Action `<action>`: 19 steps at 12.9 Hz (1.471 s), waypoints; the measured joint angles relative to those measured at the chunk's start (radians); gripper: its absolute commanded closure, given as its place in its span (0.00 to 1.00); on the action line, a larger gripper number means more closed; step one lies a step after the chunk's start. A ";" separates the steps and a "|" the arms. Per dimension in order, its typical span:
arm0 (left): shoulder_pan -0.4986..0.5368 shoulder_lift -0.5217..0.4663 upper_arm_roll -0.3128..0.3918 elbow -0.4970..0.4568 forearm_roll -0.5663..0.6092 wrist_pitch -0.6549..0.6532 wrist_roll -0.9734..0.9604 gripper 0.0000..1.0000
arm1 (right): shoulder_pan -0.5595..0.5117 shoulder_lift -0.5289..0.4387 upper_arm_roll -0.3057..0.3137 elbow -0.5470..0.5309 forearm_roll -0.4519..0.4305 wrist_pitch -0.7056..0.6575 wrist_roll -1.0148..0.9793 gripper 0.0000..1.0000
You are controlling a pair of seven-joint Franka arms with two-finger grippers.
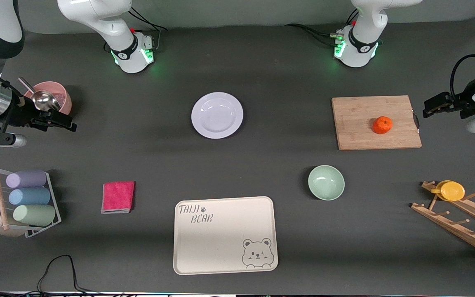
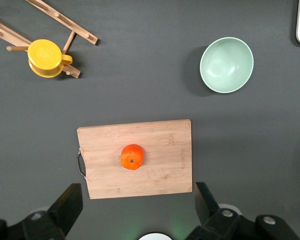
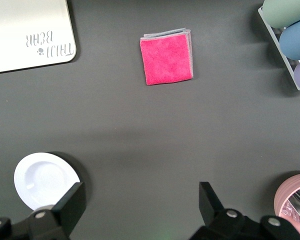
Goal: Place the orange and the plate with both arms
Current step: 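Reach the left gripper toward the orange on the cutting board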
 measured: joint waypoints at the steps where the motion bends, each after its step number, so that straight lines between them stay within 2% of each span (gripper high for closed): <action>1: 0.000 0.000 0.000 0.000 0.000 0.000 0.000 0.00 | 0.000 0.000 0.000 0.000 0.000 0.000 0.000 0.00; 7: 0.000 0.005 0.000 0.000 0.019 -0.003 0.003 0.00 | 0.000 0.000 0.002 -0.007 0.000 -0.003 0.000 0.00; 10: 0.009 -0.026 0.006 -0.023 0.040 -0.031 0.031 0.00 | -0.042 -0.002 0.059 -0.007 -0.005 -0.003 0.000 0.00; 13: 0.038 -0.188 0.014 -0.178 0.045 -0.033 0.064 0.00 | -0.083 -0.003 0.092 -0.007 -0.005 -0.003 0.000 0.00; 19: 0.052 -0.544 0.033 -0.581 0.046 -0.006 0.087 0.00 | -0.089 -0.002 0.101 -0.007 -0.005 -0.003 0.016 0.00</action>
